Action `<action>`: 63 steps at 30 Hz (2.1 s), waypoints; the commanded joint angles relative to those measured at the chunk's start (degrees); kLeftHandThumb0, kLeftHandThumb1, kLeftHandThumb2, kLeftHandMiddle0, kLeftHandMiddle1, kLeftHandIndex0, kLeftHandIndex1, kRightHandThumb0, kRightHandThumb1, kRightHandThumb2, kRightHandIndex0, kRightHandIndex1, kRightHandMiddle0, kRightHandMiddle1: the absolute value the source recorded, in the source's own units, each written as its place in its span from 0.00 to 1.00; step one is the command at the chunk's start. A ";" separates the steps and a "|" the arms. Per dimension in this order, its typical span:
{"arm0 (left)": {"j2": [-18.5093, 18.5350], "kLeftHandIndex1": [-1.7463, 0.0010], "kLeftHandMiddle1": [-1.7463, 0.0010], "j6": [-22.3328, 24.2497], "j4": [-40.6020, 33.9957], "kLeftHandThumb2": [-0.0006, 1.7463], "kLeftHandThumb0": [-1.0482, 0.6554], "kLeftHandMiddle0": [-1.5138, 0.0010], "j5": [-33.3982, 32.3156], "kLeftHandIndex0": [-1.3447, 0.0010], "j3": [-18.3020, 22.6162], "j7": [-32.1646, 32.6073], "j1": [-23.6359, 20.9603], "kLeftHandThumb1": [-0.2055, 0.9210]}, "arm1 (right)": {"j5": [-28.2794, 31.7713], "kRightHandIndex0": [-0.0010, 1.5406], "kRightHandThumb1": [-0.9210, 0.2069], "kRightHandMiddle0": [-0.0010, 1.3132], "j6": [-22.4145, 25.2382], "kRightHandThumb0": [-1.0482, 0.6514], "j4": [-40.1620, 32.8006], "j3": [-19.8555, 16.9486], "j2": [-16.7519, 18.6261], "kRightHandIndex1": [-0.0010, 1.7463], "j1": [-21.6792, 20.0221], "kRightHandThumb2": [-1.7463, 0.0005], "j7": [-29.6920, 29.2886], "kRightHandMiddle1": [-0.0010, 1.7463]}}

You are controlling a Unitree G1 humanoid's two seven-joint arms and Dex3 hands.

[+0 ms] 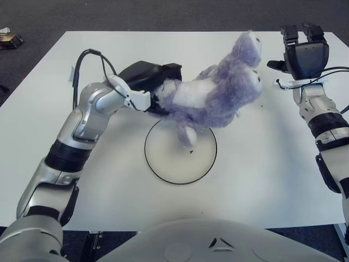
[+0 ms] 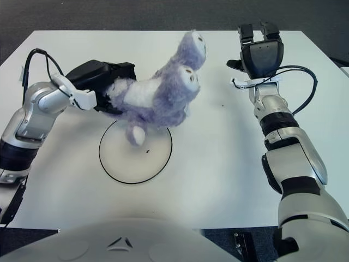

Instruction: Put the doll into the plate.

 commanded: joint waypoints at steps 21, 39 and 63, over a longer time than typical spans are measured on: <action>1.57 0.00 0.00 -7.64 2.26 0.14 0.57 0.41 -3.80 0.49 2.28 -0.20 4.02 0.92 | 0.85 0.33 0.00 0.16 0.07 0.31 4.42 0.67 -0.30 0.00 -1.49 0.82 0.71 0.34; 3.14 0.17 0.07 -5.72 0.79 0.29 0.60 0.59 -2.51 0.63 1.96 -3.41 3.77 0.84 | 1.12 0.34 0.00 0.18 -1.32 0.31 9.82 2.40 0.07 0.00 -4.03 0.83 -1.48 0.33; 8.23 0.22 0.40 -8.22 -2.29 0.11 0.39 0.63 -6.07 0.59 3.98 -7.02 4.05 1.00 | 1.43 0.34 0.00 0.20 -1.85 0.30 10.23 2.45 -0.41 0.00 -4.12 0.82 -1.59 0.33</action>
